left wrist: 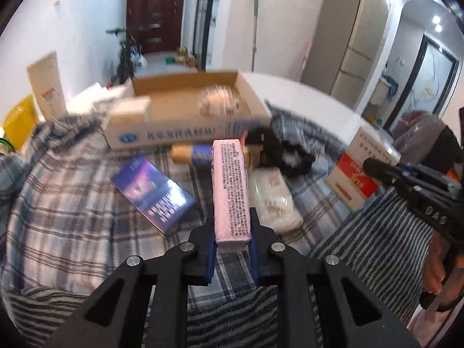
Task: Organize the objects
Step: 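Carry the pink bar with the left gripper toward the cardboard box while the right gripper carries the pack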
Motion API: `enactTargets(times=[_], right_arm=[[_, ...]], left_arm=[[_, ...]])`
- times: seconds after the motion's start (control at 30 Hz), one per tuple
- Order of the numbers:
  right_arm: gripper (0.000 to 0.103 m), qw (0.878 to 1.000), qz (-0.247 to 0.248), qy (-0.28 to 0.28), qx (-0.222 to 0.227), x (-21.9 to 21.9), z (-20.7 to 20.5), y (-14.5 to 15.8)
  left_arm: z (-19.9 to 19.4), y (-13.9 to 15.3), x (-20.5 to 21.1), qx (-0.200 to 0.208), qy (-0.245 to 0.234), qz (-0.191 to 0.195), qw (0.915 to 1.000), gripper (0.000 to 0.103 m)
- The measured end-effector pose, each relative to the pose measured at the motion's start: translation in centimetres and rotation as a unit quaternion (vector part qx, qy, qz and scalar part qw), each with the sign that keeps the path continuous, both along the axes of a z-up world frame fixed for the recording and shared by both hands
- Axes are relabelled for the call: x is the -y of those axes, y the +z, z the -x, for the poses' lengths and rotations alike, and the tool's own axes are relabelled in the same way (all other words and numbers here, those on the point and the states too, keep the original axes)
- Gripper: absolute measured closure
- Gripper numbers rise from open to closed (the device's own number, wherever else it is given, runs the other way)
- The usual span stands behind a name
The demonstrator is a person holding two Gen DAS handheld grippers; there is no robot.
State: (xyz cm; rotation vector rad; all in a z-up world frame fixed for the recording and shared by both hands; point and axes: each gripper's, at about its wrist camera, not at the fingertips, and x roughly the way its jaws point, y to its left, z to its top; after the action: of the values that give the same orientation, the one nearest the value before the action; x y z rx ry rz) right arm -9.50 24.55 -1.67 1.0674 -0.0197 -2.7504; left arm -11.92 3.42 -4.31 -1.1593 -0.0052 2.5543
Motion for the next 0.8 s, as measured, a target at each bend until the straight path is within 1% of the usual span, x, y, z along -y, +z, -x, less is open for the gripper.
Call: enactTargets(times=[0.13,0.23,0.33,0.47,0.53,0.7,0.8], right_arm=[[0.082,1.000,-0.007,0.003,-0.020,0.2,-0.2,1.4],[0.082,0.999,-0.015,0.008,-0.040,0.8,-0.1,2.8],[0.082,0.998,-0.022,0.013,-0.061,1.3,0.1,4.4],[0.082,0.996,-0.018,0.022,-0.082,2.0,1.0,6.6],[0.082,0.995,-0.016,0.025,-0.093,2.3,1.4,7.8],[0.082,0.992,-0.013,0.027,-0.122,3.2,2.3,10.4],[0.082,0.990,-0.008,0.029,-0.135,3.6,3.0,11.3]], left_arm=[[-0.9,2.7,1.1,-0.039,0.016,0.002,0.9991,0.083],[-0.9,4.4,1.7,-0.056,0.025,-0.001,0.9981,0.083],[-0.2,5.9,2.3,-0.070,0.042,-0.006,0.9967,0.083],[0.8,8.1,3.2,-0.085,0.059,-0.010,0.9946,0.083],[1.3,9.7,3.4,-0.097,0.069,-0.008,0.9928,0.083],[2.2,12.8,4.0,-0.131,0.079,-0.012,0.9881,0.083],[2.7,13.6,3.7,-0.142,0.083,-0.004,0.9864,0.083]])
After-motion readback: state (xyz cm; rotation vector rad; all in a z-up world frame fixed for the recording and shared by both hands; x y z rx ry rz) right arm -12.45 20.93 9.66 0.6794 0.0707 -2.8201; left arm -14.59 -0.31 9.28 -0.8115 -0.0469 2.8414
